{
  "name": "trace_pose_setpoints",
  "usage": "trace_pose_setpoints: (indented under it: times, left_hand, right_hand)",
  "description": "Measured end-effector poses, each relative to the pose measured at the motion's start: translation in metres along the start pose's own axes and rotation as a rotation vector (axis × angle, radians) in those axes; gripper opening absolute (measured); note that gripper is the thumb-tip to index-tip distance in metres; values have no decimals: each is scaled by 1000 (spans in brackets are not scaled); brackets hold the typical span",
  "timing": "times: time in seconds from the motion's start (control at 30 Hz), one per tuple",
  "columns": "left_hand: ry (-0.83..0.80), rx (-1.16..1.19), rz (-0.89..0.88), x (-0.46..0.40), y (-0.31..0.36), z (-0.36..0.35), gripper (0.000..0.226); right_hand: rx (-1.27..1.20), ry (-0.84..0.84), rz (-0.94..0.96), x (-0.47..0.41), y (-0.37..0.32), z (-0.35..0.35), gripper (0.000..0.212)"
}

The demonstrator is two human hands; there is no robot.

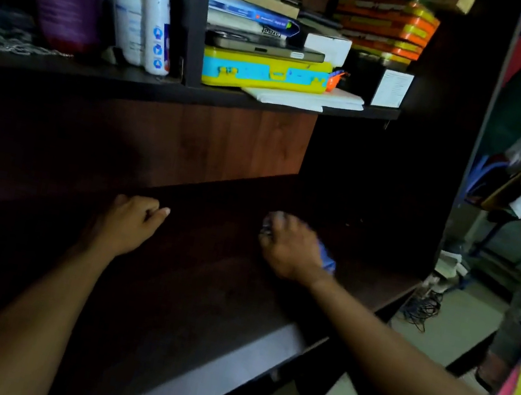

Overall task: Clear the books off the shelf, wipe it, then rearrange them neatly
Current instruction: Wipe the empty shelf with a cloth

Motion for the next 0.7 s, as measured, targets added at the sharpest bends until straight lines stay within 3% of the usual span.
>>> trace_pose_setpoints:
  times: [0.1,0.17,0.23,0.37,0.43,0.53,0.7]
  left_hand:
    - [-30,-217,2,12,9,3,42]
    - [-41,-270,-45,20,17,4,30]
    - [-72,-286,-60,26,19,-1,19]
    - [-75,-295,-34,23,11,-6,18]
    - [-95,-260,-7,18,5,-9,18]
    - [-135,-220,8,12,0,-13,20]
    - [-89,-165,-21,17,7,-4,21]
  right_hand:
    - [-88,-6,290,45,-89,3,62]
    - [-109,-92,367,59,-86,11,62]
    - [-87,-114,273,56,-28,15,66]
    - [13,-123,-176,40,144,22,60]
    - [58,-118,-249,42,172,25,60]
    - [98,19,-251,58,125,31,49]
    - [-69,114,71,102,-49,22,53]
Point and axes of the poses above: each hand's wrist, its own x-axis away from the middle knuckle, its own z-axis out of the back of the hand, y = z × x, the point moved 8 cm from there along -x, towards the middle knuckle
